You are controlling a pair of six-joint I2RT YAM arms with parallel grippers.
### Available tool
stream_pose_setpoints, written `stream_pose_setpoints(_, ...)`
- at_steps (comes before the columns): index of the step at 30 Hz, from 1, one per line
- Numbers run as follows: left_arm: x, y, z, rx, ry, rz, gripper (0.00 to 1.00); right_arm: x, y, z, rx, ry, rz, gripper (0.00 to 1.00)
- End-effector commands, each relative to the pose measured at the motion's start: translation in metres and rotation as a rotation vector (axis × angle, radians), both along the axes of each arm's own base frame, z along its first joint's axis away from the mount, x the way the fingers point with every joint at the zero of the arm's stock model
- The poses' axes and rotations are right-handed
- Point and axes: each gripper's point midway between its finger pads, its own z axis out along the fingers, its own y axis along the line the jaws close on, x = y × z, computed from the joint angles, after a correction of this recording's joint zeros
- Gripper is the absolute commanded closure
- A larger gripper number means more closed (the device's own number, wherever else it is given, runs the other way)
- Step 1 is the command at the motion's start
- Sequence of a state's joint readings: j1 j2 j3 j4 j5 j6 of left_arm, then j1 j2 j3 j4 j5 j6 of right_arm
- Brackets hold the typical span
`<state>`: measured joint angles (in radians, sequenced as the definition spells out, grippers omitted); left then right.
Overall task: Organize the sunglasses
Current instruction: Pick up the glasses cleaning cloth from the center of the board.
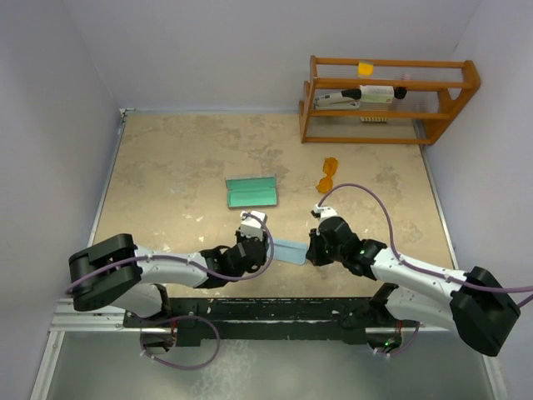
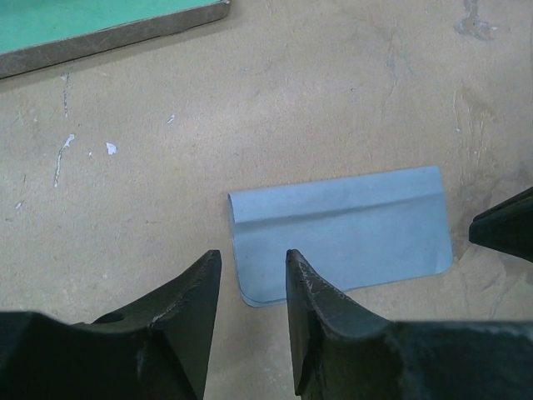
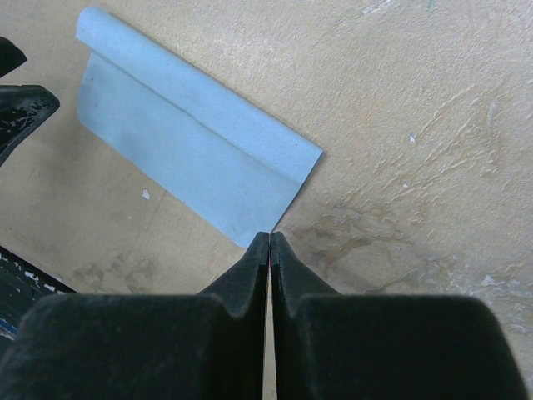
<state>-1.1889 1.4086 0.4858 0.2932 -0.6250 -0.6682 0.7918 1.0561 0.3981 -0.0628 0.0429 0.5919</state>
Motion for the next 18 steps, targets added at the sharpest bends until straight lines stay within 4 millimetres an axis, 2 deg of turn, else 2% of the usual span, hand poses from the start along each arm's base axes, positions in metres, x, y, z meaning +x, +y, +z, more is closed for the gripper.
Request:
stream_pose_setpoints(1, 0.002, -0.01, 0.004, -0.022, 0.021, -0.057, 0.66, 0.004, 0.002, 0.009, 0.015, -0.028, -0.012, 0.96)
stream_pose_setpoints(7, 0.003, -0.008, 0.0, -0.007, 0.066, -0.096, 0.7, 0.003, 0.002, 0.01, 0.024, -0.029, -0.01, 0.96)
stream_pose_setpoints(18, 0.002, -0.008, -0.007, 0.075, 0.111, -0.145, 0.71, 0.001, 0.002, 0.007, 0.026, -0.021, -0.006, 0.96)
